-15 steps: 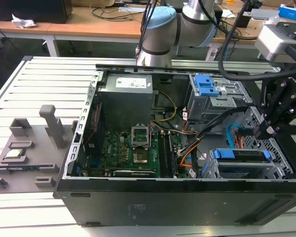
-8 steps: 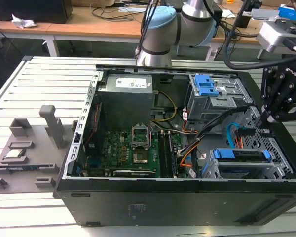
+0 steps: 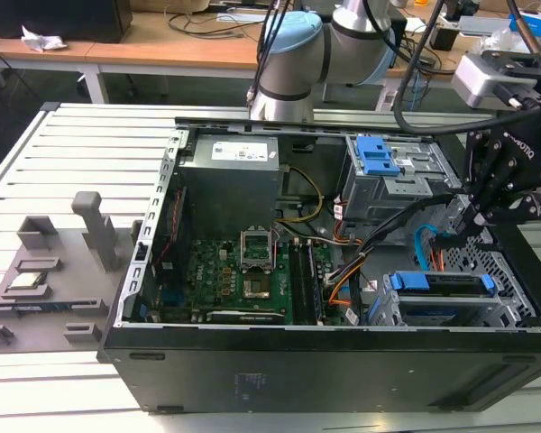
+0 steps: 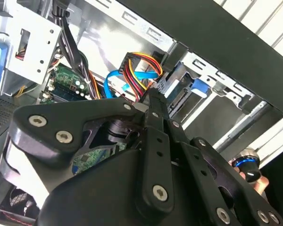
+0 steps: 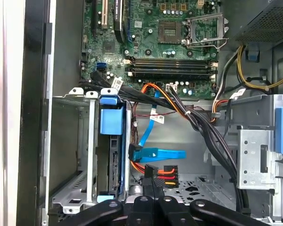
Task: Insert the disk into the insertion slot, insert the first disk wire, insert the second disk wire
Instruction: 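Insert the first disk wire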
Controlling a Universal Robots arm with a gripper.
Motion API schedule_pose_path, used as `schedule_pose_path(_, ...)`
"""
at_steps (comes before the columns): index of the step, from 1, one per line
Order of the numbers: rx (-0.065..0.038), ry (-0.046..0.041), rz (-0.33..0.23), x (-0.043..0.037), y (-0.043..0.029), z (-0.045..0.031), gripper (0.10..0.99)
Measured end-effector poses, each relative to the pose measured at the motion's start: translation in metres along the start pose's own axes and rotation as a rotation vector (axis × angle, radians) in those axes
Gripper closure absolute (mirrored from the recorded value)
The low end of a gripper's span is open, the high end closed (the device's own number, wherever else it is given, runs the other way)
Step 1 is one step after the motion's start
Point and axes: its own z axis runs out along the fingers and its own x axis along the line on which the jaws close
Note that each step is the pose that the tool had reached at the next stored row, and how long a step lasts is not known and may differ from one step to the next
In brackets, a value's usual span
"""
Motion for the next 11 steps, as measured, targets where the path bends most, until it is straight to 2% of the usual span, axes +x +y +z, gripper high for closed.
schedule_pose_path(3,0.000,-0.0001,0.000,0.0000,0.0001,0.0003,0.973)
schedule_pose_path(6,0.000,-0.0001,0.000,0.0000,0.0000,0.0005,0.784)
schedule_pose_path(8,0.000,0.0009,0.000,-0.0002,0.0022,0.0031,0.784)
schedule_pose_path(11,0.000,0.0120,0.001,-0.0011,0.0044,0.0127,0.784)
